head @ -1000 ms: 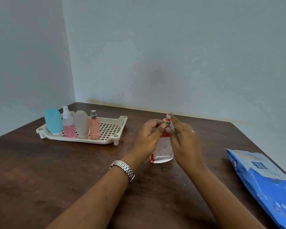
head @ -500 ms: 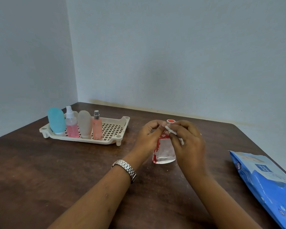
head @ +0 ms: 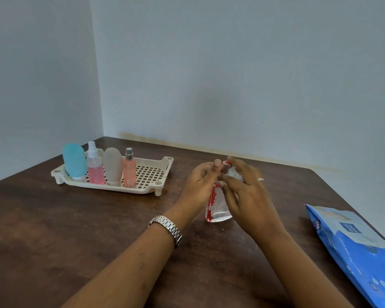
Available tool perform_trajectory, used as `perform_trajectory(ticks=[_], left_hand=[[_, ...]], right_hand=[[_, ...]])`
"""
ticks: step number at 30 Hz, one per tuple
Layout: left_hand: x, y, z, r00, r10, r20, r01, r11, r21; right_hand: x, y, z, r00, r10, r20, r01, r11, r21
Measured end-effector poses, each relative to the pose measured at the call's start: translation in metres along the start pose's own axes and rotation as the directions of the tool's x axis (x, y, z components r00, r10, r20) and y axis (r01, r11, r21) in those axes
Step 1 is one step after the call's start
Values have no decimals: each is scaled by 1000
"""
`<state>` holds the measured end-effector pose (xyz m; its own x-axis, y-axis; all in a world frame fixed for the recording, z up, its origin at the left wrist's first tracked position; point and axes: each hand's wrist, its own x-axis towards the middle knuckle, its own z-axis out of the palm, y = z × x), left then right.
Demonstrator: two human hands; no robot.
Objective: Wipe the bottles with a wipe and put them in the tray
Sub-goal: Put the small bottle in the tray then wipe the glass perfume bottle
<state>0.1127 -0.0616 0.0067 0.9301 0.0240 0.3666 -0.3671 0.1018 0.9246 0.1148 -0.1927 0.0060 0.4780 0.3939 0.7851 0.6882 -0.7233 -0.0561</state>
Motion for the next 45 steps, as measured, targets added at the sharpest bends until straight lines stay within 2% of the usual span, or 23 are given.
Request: perform_trajectory(ticks=[3,6,11,13,16,18,21,23,28,34,38,40,42,45], left_hand=[[0,-3,-2,999,32,-12,-32,999,30],[4,-8,-5,996,82,-42,-74,984,162],[5,-6,-6,997,77,-13,-72,975,209],[5,-5,-4,997,68,26,-73,970,233],[3,-5,-1,994,110,19,-111,955,275],[3,-8,-1,990,138,-11,-130,951,282],[4,-11,-3,987,152,-51,-132,949,286],[5,-11,-4,984,164,-63,-137,942,307],[6,-11,-4,981,168,-96,-130,939,317],[2,-8,-2,978,200,-51,-175,935,308],[2,-7,-5,976,216,-19,-200,929,310],[2,-5,-5,979,205,10,-198,934,296],[1,-4,-4,984,175,30,-177,954,241],[1,-5,-5,989,144,31,-147,970,195]], right_hand=[[1,7,-2,993,110,-47,-93,959,268],[4,8,-6,943,327,-65,-249,820,515],[8,9,-6,832,554,-7,-400,609,685],[8,10,-6,799,601,-4,-425,569,704],[9,9,-10,840,543,-10,-392,619,681],[8,11,-11,895,442,55,-363,653,664],[7,15,-8,942,307,137,-332,780,530],[10,15,-7,947,295,126,-319,819,478],[12,16,-5,913,392,112,-374,694,615],[7,10,-3,890,454,-47,-341,729,593],[10,1,-7,853,518,-63,-317,610,726],[12,-2,-11,867,495,-57,-284,586,759],[12,-2,-12,912,411,-12,-272,626,731],[5,-3,-4,946,325,-6,-261,771,581]])
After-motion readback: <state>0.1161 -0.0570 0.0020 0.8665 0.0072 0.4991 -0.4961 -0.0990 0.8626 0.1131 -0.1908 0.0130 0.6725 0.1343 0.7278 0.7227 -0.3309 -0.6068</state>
